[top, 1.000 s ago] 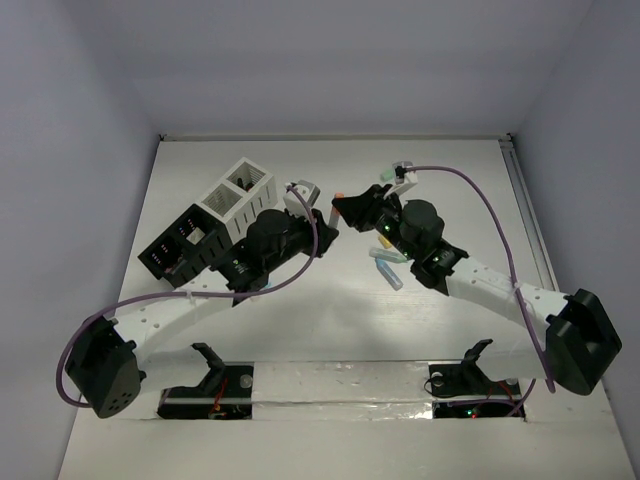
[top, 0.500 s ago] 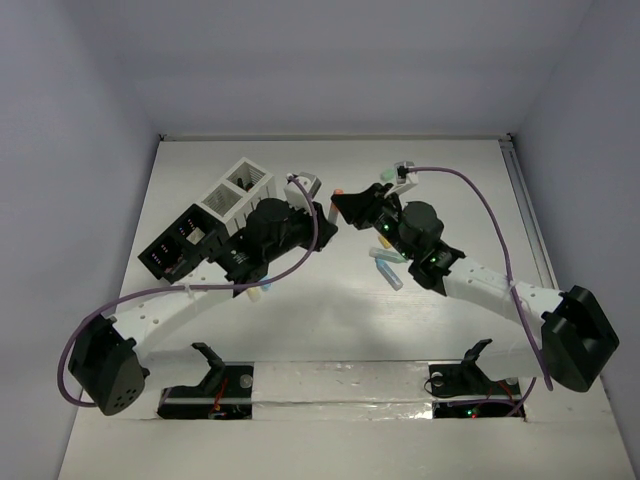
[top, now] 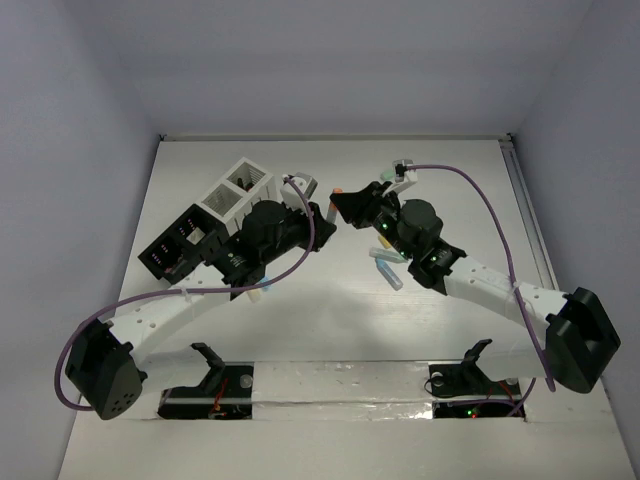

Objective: Sort the stationery into containers
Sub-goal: Close the pen cap on the pen, then place the pen in the storage box.

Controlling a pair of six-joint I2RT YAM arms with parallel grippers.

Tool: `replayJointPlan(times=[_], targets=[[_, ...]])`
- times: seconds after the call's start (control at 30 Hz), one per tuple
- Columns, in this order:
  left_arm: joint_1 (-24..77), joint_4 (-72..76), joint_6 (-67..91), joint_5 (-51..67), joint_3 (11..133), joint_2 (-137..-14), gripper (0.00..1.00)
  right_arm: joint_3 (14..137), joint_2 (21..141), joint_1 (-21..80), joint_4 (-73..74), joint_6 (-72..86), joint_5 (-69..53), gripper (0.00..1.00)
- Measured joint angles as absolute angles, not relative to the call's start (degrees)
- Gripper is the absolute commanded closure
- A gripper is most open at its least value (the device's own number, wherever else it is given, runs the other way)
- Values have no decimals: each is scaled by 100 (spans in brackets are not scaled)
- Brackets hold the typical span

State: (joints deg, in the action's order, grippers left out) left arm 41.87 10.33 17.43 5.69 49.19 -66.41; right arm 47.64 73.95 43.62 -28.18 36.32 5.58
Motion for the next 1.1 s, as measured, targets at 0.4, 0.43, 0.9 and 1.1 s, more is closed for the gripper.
replayJointPlan(times=[0.4,0.43,0.9,1.1], targets=[[4042,1245,2062,73,3935,-5546,100,5448,8106,4602,-2644,3671,-25,100],[4016,1225,2091,-5,3885,-5435,100,5575,8230,4619,-2641,3708,-102,100],[3848,847,2137,-1096,3789,-3481,26,7406,10241,4775,-2324,4178,-1114,100],[3850,266,2171,-1267,3863,-2663,1,8479,11375,4772,-1925,4414,-1170,100]])
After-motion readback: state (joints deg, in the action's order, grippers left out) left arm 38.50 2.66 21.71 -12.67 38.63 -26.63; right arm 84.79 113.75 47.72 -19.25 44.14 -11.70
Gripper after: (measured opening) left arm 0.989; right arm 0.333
